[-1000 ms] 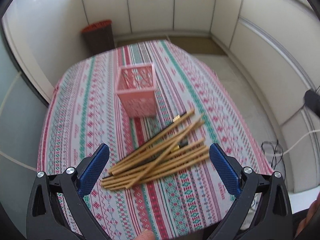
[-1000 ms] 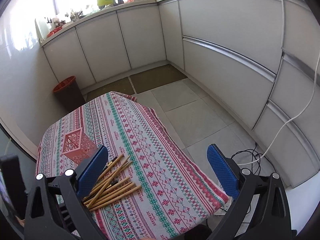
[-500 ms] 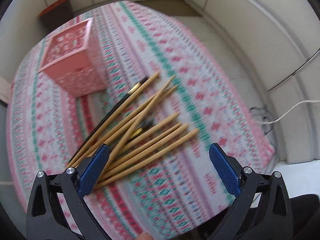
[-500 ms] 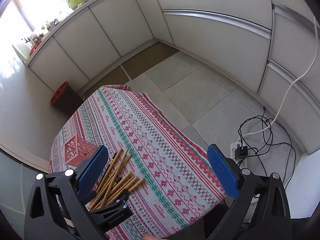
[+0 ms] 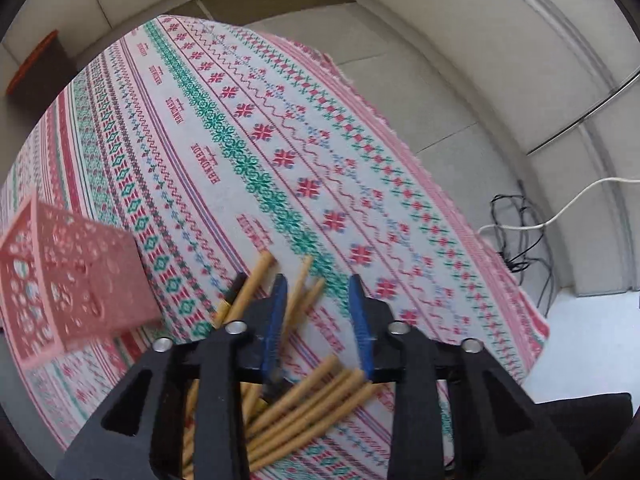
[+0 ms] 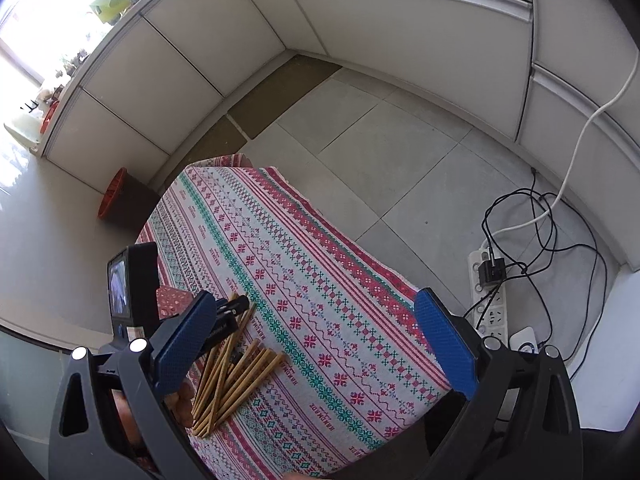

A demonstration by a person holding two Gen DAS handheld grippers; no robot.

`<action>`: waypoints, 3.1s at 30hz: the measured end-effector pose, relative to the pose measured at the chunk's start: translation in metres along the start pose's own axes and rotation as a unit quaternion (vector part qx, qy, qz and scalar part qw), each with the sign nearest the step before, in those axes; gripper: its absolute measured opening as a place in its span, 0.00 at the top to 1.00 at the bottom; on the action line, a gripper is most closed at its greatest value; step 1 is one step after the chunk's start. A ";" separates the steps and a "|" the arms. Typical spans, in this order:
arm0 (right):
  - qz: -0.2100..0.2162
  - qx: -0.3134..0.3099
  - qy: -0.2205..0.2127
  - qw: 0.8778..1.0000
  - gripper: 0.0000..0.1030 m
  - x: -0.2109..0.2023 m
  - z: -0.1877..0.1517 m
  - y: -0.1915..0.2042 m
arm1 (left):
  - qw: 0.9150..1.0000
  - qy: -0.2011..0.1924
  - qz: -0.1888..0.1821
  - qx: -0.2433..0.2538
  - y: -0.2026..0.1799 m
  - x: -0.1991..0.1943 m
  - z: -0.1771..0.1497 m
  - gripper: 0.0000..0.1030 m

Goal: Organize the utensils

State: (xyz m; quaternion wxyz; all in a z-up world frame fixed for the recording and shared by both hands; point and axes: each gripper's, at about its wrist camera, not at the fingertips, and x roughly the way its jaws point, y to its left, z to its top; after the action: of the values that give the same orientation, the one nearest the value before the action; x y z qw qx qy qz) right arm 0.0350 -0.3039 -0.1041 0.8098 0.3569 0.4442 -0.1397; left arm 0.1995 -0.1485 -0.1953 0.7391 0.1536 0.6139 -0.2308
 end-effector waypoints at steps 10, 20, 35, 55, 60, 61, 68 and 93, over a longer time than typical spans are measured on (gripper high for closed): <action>0.011 0.014 0.036 0.999 0.06 0.016 0.002 -0.005 | 0.999 0.026 0.037 0.013 0.006 0.016 0.024 0.87; 0.006 0.014 0.049 0.999 0.06 0.022 0.002 -0.006 | 0.997 0.055 0.048 0.036 0.010 0.043 0.022 0.86; -0.004 0.067 0.208 0.976 0.27 0.101 -0.053 0.003 | 0.986 -0.154 0.060 0.013 -0.004 -0.064 -0.073 0.89; -0.087 0.073 0.178 0.977 0.84 0.163 -0.092 0.083 | 0.950 -0.302 0.009 -0.078 0.080 -0.189 -0.207 0.92; -0.117 0.047 0.170 0.977 0.92 0.169 -0.097 0.096 | 0.948 -0.302 -0.002 -0.097 0.095 -0.190 -0.211 0.92; -0.114 0.049 0.173 0.977 0.92 0.169 -0.097 0.095 | 0.948 -0.303 -0.003 -0.100 0.096 -0.191 -0.211 0.92; -0.076 0.041 0.176 0.981 0.93 0.172 -0.089 0.090 | 0.943 -0.316 -0.005 -0.105 0.090 -0.198 -0.212 0.92; 0.164 -0.069 -0.122 0.976 0.93 -0.095 0.027 0.141 | 0.895 -0.408 0.007 -0.181 0.094 -0.298 -0.173 0.90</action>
State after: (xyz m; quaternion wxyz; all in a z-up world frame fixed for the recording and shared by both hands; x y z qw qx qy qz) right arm 0.0743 -0.2320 0.0472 0.8925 0.3481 0.2863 -0.0166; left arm 0.0625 0.0648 0.0565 0.9412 -0.0863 0.2885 -0.1528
